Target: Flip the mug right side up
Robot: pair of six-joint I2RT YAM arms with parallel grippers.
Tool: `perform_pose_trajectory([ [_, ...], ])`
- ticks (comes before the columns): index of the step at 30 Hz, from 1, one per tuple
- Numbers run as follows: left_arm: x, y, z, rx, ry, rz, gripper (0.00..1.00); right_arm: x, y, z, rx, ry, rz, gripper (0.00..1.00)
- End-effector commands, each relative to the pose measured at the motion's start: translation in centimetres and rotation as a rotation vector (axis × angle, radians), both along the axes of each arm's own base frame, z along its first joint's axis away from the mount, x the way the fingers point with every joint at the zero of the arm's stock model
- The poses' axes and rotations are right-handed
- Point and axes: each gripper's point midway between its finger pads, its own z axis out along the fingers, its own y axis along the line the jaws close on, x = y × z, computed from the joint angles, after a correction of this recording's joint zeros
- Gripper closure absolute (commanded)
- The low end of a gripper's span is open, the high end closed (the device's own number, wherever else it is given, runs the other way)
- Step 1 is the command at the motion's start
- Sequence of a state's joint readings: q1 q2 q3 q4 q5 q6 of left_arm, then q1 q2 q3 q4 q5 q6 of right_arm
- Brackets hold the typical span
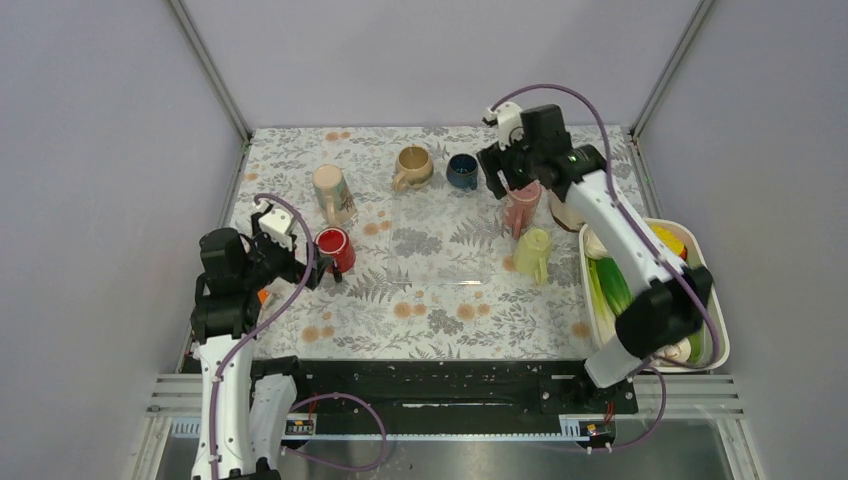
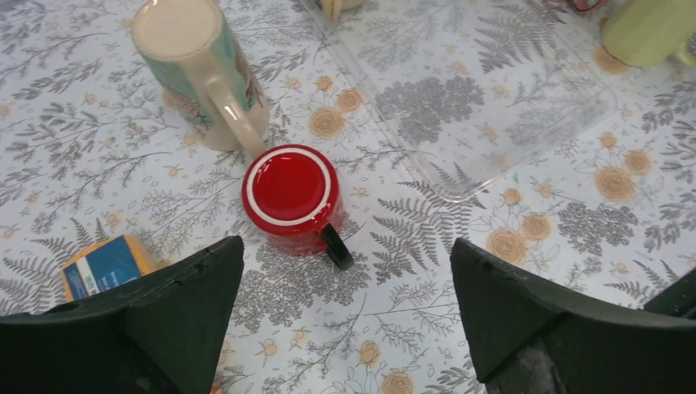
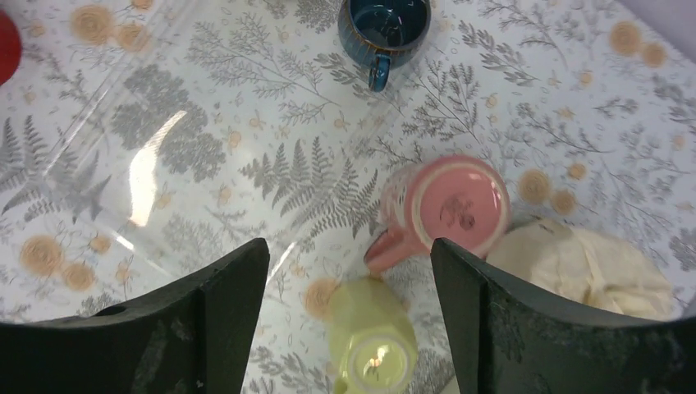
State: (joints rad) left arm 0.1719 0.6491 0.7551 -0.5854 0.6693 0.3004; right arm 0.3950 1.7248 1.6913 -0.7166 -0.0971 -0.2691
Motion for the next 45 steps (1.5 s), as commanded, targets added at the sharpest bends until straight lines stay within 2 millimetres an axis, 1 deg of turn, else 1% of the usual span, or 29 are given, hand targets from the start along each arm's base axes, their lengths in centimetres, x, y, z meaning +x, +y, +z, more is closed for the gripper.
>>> perform_pose_trajectory([
  [1,1.8,2.0,0.3,0.039,-0.035,0.11,0.01,-5.6,-1.8,0.9,-0.005,-0.06,0.063,0.18],
  [4,2.8,3.0,-0.5,0.046,0.017,0.161,0.01,-9.2,-3.3,-0.2,-0.009,-0.076,0.076,0.18],
  [8,4.1,3.5,-1.6,0.046,0.091,0.176,0.01,-12.7,-4.6,0.0,0.014,-0.129,0.089,0.18],
  [11,5.3,3.8,-3.1,0.046,0.162,0.198,0.01,-14.4,-5.0,0.4,0.044,-0.185,0.104,0.16],
  [13,6.0,4.0,-4.4,0.06,0.217,0.217,0.01,-14.9,-5.2,0.5,0.057,-0.217,0.107,0.16],
  [15,6.6,4.1,-5.9,0.086,0.258,0.237,0.01,-15.2,-5.3,0.3,0.064,-0.237,0.105,0.16],
  [17,7.1,3.8,-7.0,0.106,0.28,0.234,0.01,-15.2,-5.3,0.0,0.066,-0.247,0.104,0.15],
  [21,7.5,1.9,-9.2,0.165,0.323,0.194,0.01,-14.8,-5.3,-0.7,0.062,-0.258,0.1,0.15],
  [23,7.9,1.8,-10.2,0.213,0.344,0.212,0.01,-14.5,-5.3,-0.9,0.059,-0.265,0.101,0.15],
  [27,8.4,2.1,-11.6,0.23,0.409,0.245,0.01,-14.2,-5.4,-1.3,0.044,-0.264,0.101,0.15],
  [30,8.4,2.3,-12.8,0.239,0.457,0.254,0.01,-14.3,-5.3,-2.0,0.041,-0.261,0.108,0.15],
  [34,8.2,2.7,-14.0,0.252,0.491,0.275,0.02,-14.4,-5.4,-2.1,0.038,-0.274,0.111,0.15],
  [36,8.4,2.9,-14.1,0.261,0.49,0.289,0.05,-14.5,-5.4,-2.2,0.04,-0.274,0.113,0.15],
  [37,8.5,3.1,-14.2,0.266,0.49,0.299,0.09,-14.5,-5.4,-2.3,0.04,-0.274,0.113,0.15],
  [44,8.5,3.6,-14.4,0.256,0.498,0.323,0.38,-14.7,-5.4,-2.6,0.043,-0.277,0.123,0.15],
  [45,8.5,3.6,-14.4,0.251,0.5,0.324,0.41,-14.7,-5.4,-2.6,0.043,-0.277,0.123,0.15],
])
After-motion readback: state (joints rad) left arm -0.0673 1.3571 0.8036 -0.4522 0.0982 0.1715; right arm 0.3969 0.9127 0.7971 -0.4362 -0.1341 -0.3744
